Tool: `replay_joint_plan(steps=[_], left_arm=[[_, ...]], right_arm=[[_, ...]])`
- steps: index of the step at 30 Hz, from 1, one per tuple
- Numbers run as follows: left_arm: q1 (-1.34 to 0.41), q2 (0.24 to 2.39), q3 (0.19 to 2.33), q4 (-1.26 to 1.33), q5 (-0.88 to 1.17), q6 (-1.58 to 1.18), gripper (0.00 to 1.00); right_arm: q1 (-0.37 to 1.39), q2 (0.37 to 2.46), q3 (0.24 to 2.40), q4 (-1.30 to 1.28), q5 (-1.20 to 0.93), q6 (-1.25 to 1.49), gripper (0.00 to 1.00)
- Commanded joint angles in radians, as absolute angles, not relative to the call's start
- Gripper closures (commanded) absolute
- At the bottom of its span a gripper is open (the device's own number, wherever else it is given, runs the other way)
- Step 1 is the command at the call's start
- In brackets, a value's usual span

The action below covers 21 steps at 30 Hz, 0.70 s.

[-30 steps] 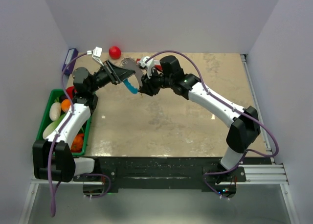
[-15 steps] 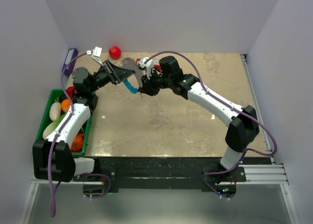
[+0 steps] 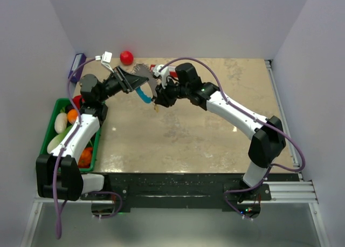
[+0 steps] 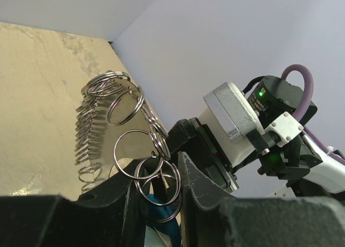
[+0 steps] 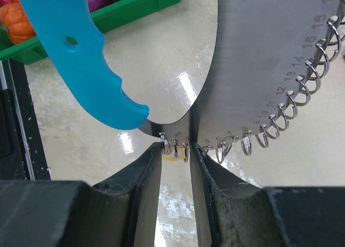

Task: Remove the keys from the keyring

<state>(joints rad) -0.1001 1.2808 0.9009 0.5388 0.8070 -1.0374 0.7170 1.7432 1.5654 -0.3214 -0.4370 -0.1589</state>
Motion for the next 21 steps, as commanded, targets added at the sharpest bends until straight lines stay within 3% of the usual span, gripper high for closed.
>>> replay_joint_plan(steps=[1,8,11,15,21], left_arm=[[-0.091,1.253,0.902,0.623,0.818,-1.055,1.0],[-0.091,1.253,0.896,0.627,0.818,-1.055,1.0],[-0.091,1.253,0.894,0.629,0.818,-1.057,1.0],[-0.091,1.255,0.891,0.632,0.816,-1.055,1.0],[-0.091,1.253,0.887,0.63,0.81,-1.051,1.0]], right_arm=[[0.719,1.735,1.56,-0.296,-0.43,-0.176,0.68],[0.722,1.743,1.566,-0.281,-0.433,-0.161,0.71],[0.729,1.75,1.574,-0.282,-0.44,-0.161,0.78],[0.73,1.758,1.586,-0.293,-0.466,-0.156,1.0],[0.729,1.729,1.559,-0.282,-0.515,-0.16,1.0]])
